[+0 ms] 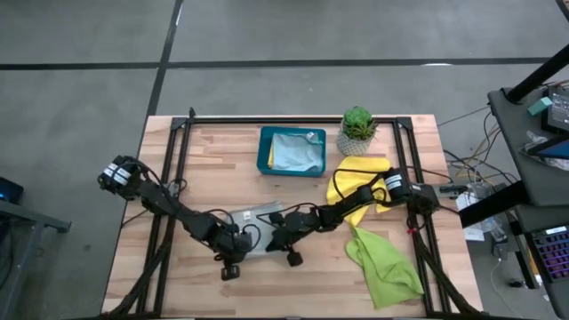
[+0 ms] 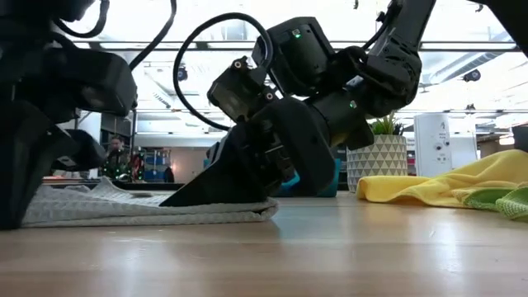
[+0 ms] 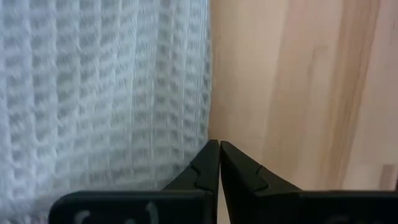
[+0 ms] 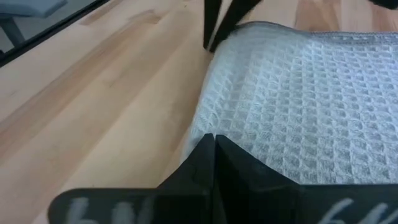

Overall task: Fold microfiber towels
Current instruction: Fold the grey microfiber cloth, then put the folded grey microfiber cloth into the bin

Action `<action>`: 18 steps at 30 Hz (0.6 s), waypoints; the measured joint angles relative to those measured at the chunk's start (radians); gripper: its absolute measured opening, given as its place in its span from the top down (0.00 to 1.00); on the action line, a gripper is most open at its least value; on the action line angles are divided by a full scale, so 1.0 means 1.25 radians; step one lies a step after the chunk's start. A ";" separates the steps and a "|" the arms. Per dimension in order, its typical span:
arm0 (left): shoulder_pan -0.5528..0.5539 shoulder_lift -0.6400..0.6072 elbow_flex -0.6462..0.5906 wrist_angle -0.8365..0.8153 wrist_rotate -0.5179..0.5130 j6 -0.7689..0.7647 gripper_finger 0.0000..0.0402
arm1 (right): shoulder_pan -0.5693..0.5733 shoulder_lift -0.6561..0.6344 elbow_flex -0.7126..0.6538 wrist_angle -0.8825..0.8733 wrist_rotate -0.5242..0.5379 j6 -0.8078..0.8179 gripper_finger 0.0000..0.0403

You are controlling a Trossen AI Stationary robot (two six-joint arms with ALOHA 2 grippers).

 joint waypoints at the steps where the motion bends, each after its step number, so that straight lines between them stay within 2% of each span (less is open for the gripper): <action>1: 0.000 -0.002 0.000 -0.004 0.016 -0.002 1.00 | 0.000 0.000 0.000 0.000 0.000 0.000 0.98; 6: 0.000 -0.030 0.014 -0.012 0.117 -0.005 1.00 | 0.000 -0.016 -0.003 -0.015 0.000 0.002 0.98; 10: 0.009 -0.067 0.032 -0.016 0.115 -0.003 1.00 | 0.000 -0.040 -0.004 -0.020 0.001 0.002 0.98; 13: 0.020 -0.096 0.039 -0.008 0.035 0.012 1.00 | 0.001 -0.056 -0.004 -0.024 0.001 0.002 0.98; 18: 0.021 -0.094 0.018 0.021 -0.198 0.084 1.00 | 0.001 -0.072 -0.006 -0.052 0.002 0.008 0.98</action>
